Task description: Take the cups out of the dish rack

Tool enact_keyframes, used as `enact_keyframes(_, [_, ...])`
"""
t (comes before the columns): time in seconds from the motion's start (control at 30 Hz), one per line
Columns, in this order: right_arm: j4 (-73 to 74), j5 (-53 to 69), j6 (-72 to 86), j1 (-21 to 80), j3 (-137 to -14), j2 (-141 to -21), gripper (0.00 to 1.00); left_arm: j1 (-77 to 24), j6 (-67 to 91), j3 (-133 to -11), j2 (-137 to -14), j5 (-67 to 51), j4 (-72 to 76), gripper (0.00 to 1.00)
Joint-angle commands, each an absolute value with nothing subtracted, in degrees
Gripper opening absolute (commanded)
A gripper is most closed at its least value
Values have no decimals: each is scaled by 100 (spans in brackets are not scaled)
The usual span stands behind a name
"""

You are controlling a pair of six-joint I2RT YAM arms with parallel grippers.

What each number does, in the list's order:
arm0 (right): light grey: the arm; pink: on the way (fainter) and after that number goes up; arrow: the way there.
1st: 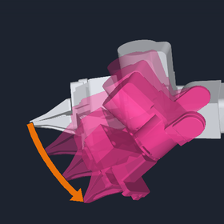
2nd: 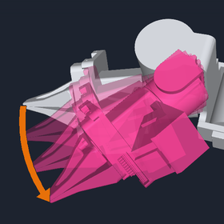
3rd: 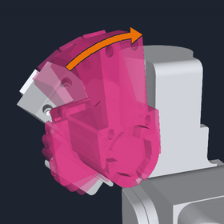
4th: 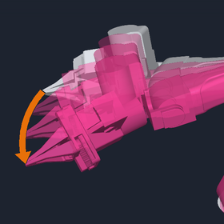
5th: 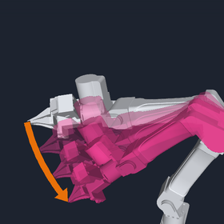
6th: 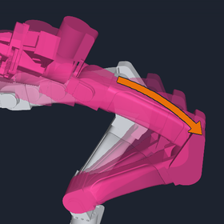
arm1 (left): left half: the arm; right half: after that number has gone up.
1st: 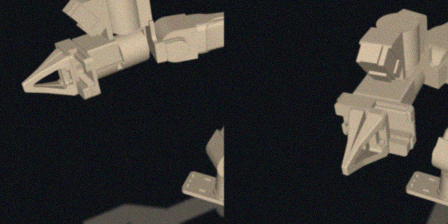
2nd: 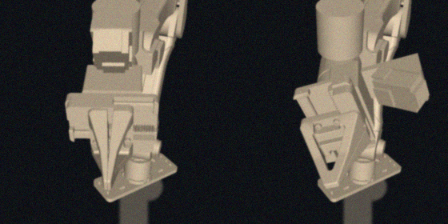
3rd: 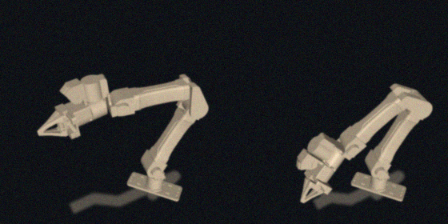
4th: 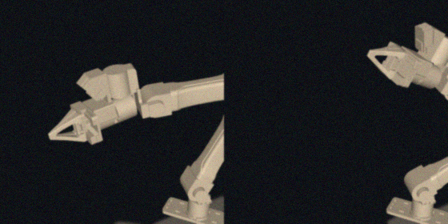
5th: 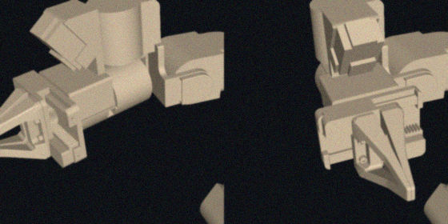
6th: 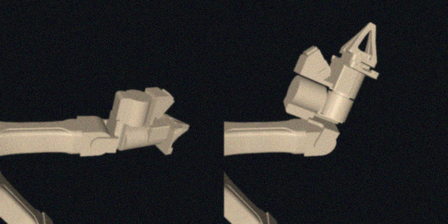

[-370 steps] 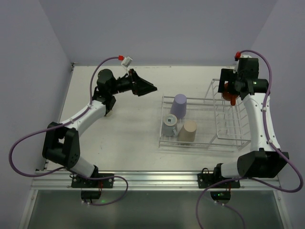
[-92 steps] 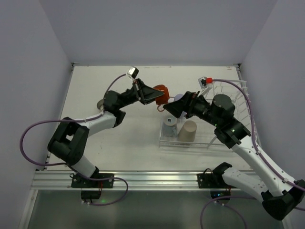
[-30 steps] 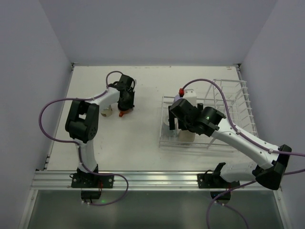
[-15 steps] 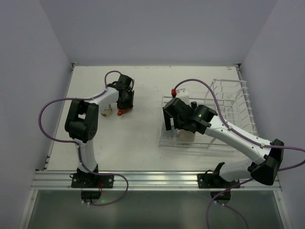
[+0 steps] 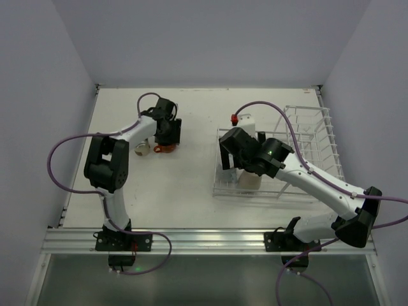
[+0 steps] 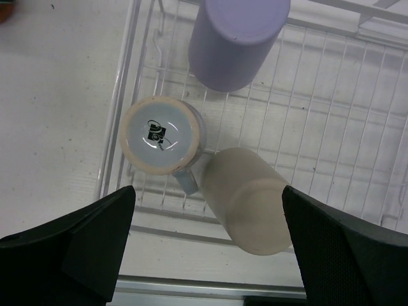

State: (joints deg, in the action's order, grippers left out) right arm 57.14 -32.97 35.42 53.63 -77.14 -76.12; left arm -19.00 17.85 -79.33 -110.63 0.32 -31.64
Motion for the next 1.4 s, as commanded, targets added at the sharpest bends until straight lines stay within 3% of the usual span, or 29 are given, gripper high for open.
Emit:
enact_keyframes(0.0, [6028,-3761,4084,5370,-7971,-7594,99,-1846,1793,-8051,-10486,71,-3243,62])
enact_keyframes(0.4, [7022,-3999,4904,5361,-7744,-7629,99,-1854,1688,-8419,-9406,-473,-3506,69])
enact_keyframes(0.9, [6364,-3823,4764,5239,-6996,-7585,98,-1890,1600,-9333,-8086,-1292,-3885,70])
enact_keyframes(1.17, [5643,-3499,4483,5010,-6453,-7445,96,-1890,1644,-9229,-7919,-1669,-3762,71])
enact_keyframes(1.23, [5362,-3341,4377,4931,-6311,-7331,93,-1890,1670,-9124,-7893,-1775,-3701,71])
enact_keyframes(1.33, [5291,-3252,4351,4860,-6214,-7269,81,-1890,1679,-9062,-7875,-1889,-3612,72])
enact_keyframes(1.37, [5300,-3252,4351,4852,-6214,-7260,69,-1890,1679,-9044,-7875,-1916,-3595,71])
